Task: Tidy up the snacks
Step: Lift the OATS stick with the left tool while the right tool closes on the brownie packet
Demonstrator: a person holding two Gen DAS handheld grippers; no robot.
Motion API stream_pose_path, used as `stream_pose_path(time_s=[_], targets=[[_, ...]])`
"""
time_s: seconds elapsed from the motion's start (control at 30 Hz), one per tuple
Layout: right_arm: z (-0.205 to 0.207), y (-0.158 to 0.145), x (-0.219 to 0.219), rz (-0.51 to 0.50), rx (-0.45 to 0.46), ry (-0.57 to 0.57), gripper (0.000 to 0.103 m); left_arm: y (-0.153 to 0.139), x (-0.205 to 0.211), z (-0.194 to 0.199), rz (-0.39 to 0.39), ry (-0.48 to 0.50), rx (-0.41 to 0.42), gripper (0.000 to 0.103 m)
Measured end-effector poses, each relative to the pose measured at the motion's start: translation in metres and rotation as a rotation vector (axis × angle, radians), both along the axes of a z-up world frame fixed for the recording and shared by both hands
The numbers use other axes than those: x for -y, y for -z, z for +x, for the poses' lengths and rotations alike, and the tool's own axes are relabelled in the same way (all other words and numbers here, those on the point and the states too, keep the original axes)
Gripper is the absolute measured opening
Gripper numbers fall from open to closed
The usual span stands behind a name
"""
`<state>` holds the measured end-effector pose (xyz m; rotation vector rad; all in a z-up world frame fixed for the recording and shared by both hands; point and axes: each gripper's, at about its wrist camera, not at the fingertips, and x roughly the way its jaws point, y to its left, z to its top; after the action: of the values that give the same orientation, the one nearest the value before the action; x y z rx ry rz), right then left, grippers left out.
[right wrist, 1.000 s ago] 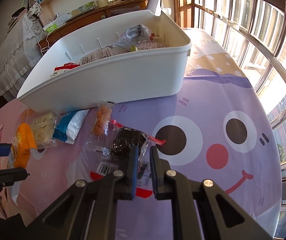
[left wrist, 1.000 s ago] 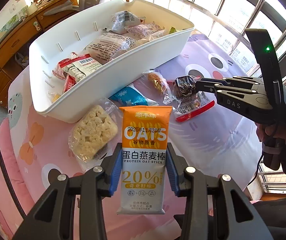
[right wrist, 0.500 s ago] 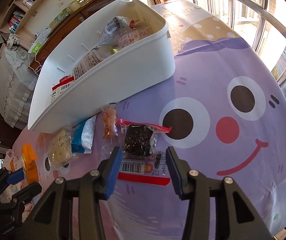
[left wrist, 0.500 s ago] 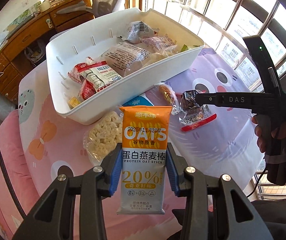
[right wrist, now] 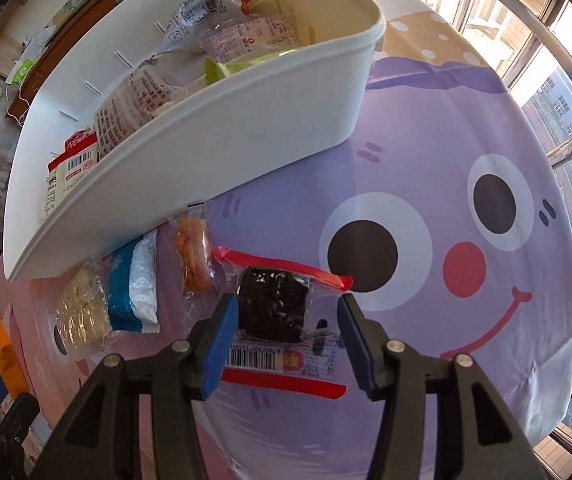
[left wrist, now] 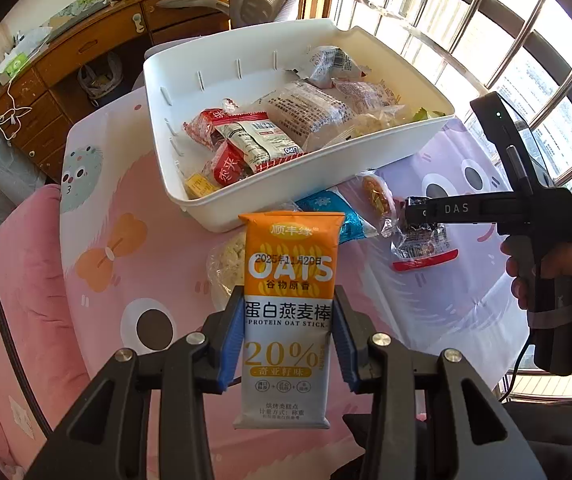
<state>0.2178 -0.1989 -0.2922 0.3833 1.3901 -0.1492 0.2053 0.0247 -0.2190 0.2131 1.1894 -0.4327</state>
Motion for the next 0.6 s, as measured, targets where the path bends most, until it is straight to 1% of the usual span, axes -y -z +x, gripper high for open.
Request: stream_pose_path(time_s=[0.2, 0.23, 0.3, 0.37, 0.6], targets=[[0.011, 0.003, -0.006, -0.015, -0.008, -0.02, 0.055, 0.001, -0.004, 0.004, 0.0, -0.021, -0.001, 0.039], [0.013, 0.006, -0.008, -0.028, -0.03, -0.028, 0.055, 0.001, -0.004, 0.005, 0.0, -0.023, -0.001, 0.039], [0.016, 0.007, -0.016, -0.062, -0.046, -0.056, 0.055, 0.0, -0.005, 0.005, 0.0, -0.028, 0.002, 0.039], [0.018, 0.008, -0.02, -0.073, -0.046, -0.059, 0.056, 0.0, -0.006, 0.005, 0.003, -0.034, 0.005, 0.039], [0.016, 0.01, -0.026, -0.07, -0.056, -0.084, 0.051, -0.006, -0.01, 0.005, 0.006, -0.047, 0.012, 0.039]])
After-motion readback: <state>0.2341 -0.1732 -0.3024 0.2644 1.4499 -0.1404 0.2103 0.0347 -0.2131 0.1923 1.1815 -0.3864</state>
